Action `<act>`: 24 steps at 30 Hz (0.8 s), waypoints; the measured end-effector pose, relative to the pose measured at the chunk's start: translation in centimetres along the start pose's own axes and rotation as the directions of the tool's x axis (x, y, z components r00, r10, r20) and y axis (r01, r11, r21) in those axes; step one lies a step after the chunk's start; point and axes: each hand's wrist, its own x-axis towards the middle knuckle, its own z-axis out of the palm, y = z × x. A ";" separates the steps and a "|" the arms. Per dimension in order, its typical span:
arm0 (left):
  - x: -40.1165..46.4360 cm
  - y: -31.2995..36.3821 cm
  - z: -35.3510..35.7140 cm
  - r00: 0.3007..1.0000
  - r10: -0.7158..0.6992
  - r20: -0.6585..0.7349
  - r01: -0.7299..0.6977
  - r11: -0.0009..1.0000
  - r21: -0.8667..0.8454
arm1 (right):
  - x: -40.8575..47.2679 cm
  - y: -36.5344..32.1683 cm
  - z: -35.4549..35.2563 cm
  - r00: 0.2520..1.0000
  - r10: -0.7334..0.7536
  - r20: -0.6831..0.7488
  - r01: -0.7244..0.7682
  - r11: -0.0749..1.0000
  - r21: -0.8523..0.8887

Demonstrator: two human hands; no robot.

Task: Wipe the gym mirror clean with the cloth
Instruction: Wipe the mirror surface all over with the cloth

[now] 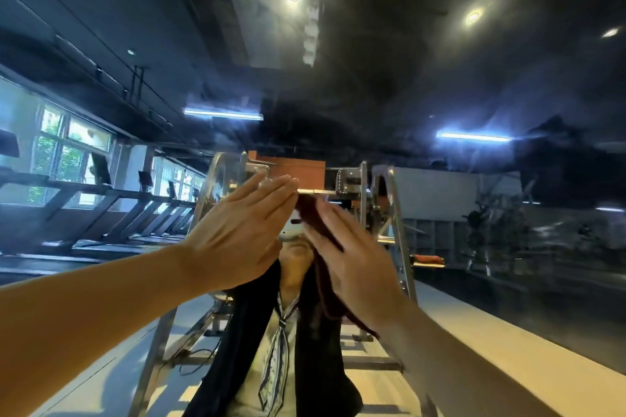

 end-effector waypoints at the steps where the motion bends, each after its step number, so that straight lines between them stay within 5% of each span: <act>1: 0.1 0.0 0.1 1.000 0.008 0.012 -0.008 1.000 -0.001 | -0.4 1.4 -0.6 0.998 0.067 0.001 -0.067 0.997 -0.028; 4: 0.6 -0.3 0.2 1.000 0.015 0.014 -0.015 1.000 -0.010 | -0.9 4.2 -2.4 0.941 0.329 -0.075 -0.331 0.943 -0.024; 6: 1.1 -0.1 0.4 1.000 0.011 -0.006 -0.011 1.000 -0.018 | 0.9 3.5 -2.1 0.924 0.366 -0.110 -0.367 0.930 0.017; 11: 2.9 1.8 0.7 0.996 0.002 -0.089 -0.006 0.999 -0.054 | 4.6 2.8 -1.4 0.960 0.251 -0.123 -0.250 0.968 0.028; 18: 4.5 4.3 1.6 0.983 0.072 -0.171 -0.085 0.994 -0.073 | -8.9 9.5 -5.2 0.984 0.174 -0.032 -0.177 0.976 -0.125; 24: 4.8 4.4 1.7 0.973 0.080 -0.216 -0.101 0.991 -0.091 | -0.9 7.1 -3.3 0.980 0.168 -0.105 -0.177 0.980 -0.089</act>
